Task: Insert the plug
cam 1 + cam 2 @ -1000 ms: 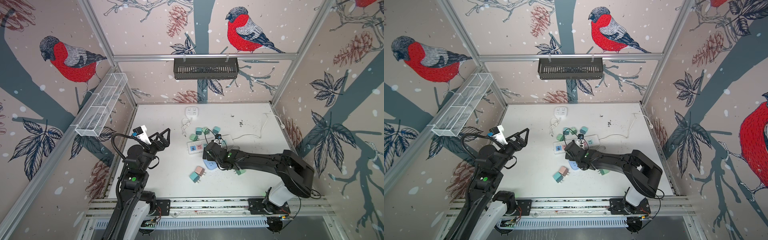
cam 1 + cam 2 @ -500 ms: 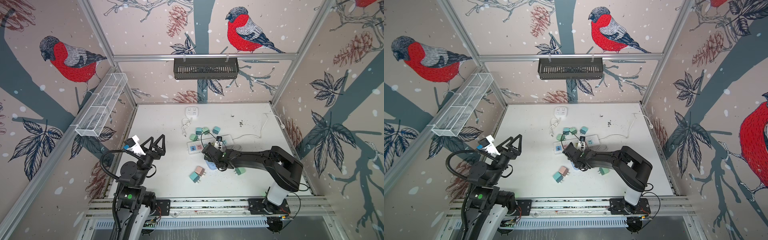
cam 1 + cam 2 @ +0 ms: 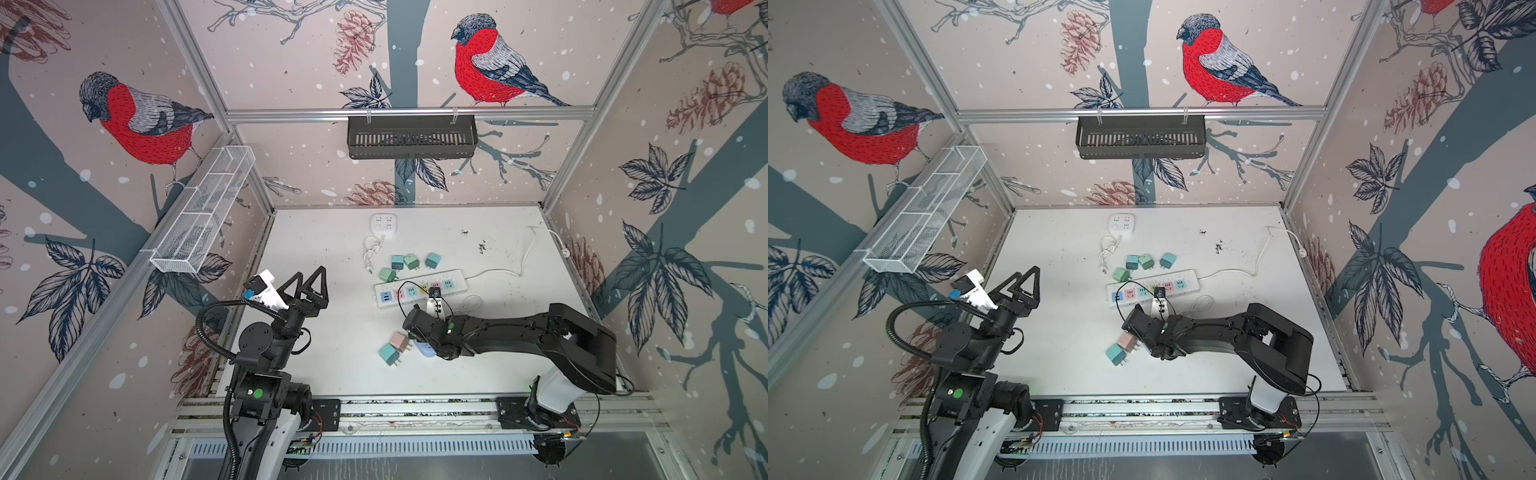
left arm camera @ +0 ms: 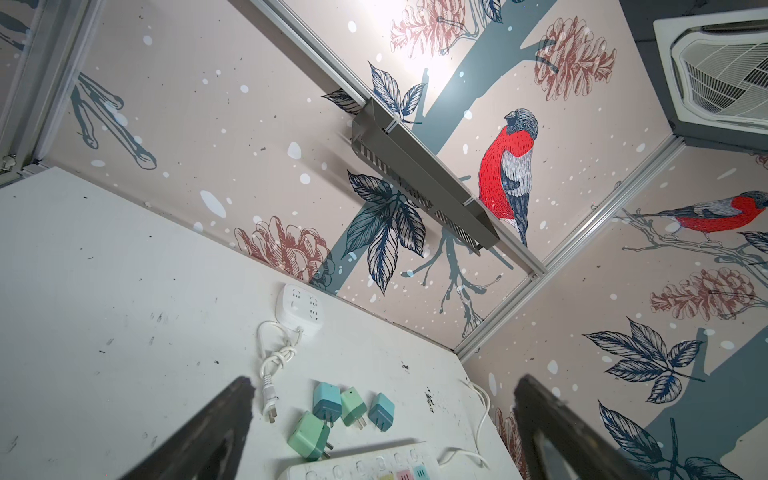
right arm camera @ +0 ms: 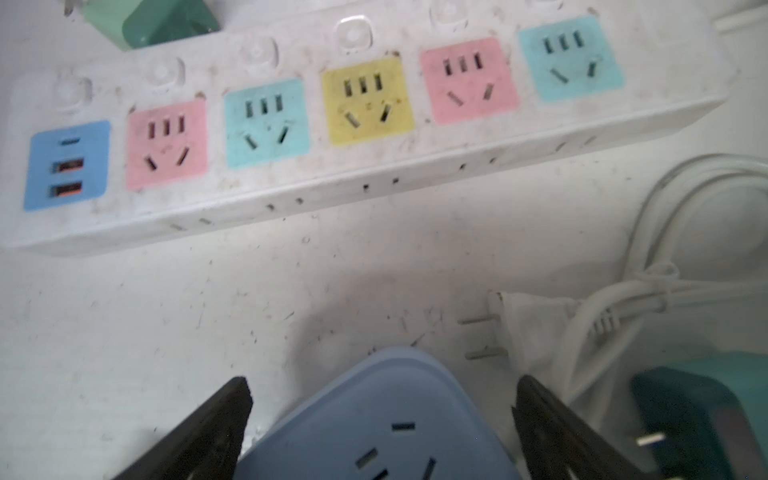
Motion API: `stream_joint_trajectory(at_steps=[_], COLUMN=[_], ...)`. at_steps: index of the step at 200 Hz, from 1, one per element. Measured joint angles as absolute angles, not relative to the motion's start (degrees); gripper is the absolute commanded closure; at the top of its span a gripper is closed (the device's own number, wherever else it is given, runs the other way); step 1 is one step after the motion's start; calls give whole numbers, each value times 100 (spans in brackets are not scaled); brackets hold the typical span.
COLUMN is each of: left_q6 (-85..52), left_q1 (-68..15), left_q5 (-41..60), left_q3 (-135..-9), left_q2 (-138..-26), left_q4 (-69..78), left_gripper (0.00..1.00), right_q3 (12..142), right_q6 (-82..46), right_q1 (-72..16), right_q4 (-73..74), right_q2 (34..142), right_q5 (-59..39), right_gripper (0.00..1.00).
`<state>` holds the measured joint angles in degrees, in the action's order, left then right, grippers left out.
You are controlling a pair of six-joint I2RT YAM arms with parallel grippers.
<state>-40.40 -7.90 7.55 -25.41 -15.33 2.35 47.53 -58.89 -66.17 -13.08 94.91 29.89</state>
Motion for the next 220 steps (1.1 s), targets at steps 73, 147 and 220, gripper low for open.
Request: stream_joint_trajectory(at_steps=[73,147,220], left_q6=[-4045,-4060,-4071], left_q1=[-790,-790,-790], left_q5=[777,880,875], left_q3=[-2565,-2550,-2521], left_q2=[-1573,-1686,-1531], left_q4=[231,235,235], left_gripper=[3,3,3], right_q3=[4346,2657,2453], right_q6=[-6066,-6584,-6622], right_q1=[-6591,-6055,-5916], right_q4=[-1710,-602,808], right_q2=[8182,6910,7415], right_q5=[3050,2379,1441], right_gripper=[0,3,6])
